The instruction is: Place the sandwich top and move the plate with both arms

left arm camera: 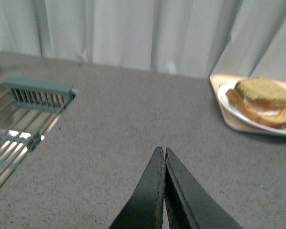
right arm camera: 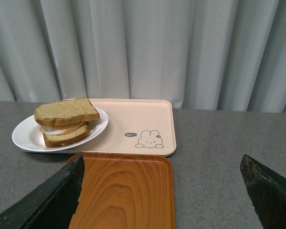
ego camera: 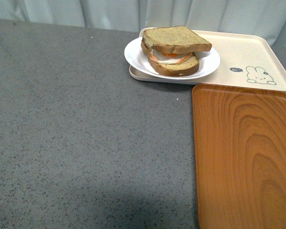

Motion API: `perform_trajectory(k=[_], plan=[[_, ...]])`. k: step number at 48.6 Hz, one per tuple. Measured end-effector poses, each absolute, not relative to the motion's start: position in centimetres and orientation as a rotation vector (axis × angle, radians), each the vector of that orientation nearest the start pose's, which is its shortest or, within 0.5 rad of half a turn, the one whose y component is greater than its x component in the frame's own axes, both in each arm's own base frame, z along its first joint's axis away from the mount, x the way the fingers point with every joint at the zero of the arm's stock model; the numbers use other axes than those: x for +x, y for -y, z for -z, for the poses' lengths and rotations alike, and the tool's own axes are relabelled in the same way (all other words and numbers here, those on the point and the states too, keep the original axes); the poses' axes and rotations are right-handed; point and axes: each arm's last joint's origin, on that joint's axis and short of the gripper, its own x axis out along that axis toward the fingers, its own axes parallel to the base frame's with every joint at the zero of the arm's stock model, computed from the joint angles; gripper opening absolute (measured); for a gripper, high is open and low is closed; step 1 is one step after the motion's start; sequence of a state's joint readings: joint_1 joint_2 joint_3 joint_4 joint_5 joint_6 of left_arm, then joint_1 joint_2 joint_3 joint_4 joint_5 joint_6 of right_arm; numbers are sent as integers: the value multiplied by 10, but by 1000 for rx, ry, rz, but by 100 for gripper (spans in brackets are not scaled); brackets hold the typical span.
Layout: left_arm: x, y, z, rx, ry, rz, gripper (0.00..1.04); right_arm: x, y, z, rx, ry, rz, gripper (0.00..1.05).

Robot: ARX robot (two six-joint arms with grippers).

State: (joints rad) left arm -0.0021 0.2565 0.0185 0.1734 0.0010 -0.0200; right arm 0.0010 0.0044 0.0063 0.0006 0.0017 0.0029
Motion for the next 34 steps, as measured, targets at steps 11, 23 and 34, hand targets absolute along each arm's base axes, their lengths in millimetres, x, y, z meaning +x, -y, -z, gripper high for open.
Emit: perform_trajectory(k=[11,23,34], plan=[[97,0,-169,-12,13,2,4,98,0,-165,3,2,-2,96],[97,0,-169,-8,14,3,4,98,0,-165,3,2,-2,96],[97,0,-169,-8,14,3,41,98,0,-165,3,2,-2,96]])
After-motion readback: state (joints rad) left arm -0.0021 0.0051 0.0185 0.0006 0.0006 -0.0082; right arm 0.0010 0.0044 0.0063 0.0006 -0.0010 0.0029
